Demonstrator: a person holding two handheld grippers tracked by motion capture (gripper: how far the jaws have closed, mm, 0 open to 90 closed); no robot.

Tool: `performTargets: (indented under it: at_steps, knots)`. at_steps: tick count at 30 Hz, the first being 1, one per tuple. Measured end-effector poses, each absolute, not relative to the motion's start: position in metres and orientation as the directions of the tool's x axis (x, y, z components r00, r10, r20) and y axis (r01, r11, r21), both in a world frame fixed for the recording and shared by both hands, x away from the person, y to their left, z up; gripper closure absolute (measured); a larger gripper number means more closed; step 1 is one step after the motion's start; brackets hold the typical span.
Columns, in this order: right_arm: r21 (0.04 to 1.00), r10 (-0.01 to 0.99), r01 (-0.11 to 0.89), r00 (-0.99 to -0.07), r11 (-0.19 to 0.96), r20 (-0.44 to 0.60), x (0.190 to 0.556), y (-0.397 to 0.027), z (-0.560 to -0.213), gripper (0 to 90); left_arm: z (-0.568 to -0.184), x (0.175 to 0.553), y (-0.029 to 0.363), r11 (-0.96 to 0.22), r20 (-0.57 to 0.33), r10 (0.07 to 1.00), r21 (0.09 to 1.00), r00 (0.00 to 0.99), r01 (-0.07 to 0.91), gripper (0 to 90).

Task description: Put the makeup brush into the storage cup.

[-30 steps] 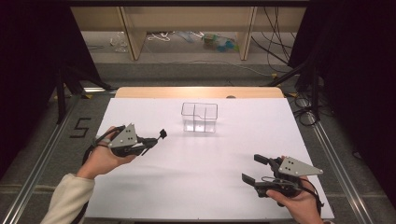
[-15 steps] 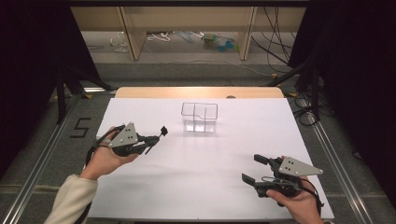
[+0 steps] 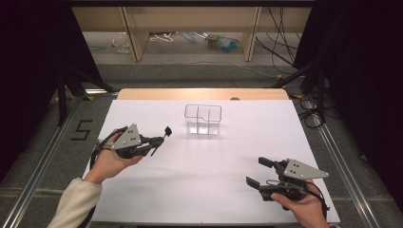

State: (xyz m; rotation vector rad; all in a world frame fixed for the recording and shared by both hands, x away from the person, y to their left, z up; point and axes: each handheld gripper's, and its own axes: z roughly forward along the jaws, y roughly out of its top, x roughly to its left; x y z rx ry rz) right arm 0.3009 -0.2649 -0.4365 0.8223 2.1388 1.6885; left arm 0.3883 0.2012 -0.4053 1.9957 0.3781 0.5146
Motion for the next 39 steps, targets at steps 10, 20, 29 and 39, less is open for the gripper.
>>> performTargets:
  at_steps: [10, 20, 29, 39]
  knots:
    - [0.956, 0.597, 0.252, -0.793, 0.148, 0.117, 0.301, -0.265, -0.437, 18.5, -0.406, 0.390, 0.196, -0.407, 0.187, 0.497, 0.913, 0.847, 0.037, 86.1]
    - [0.956, 0.597, 0.253, -0.793, 0.148, 0.117, 0.301, -0.265, -0.437, 18.5, -0.406, 0.391, 0.191, -0.378, 0.170, 0.512, 0.925, 0.842, 0.043, 86.1]
    - [0.956, 0.593, 0.255, -0.796, 0.144, 0.123, 0.301, -0.264, -0.437, 18.5, -0.403, 0.395, 0.185, -0.351, 0.160, 0.530, 0.936, 0.833, 0.043, 86.1]
    - [0.956, 0.597, 0.252, -0.794, 0.148, 0.117, 0.301, -0.265, -0.436, 18.6, -0.399, 0.402, 0.174, -0.317, 0.170, 0.554, 0.948, 0.815, 0.018, 86.1]
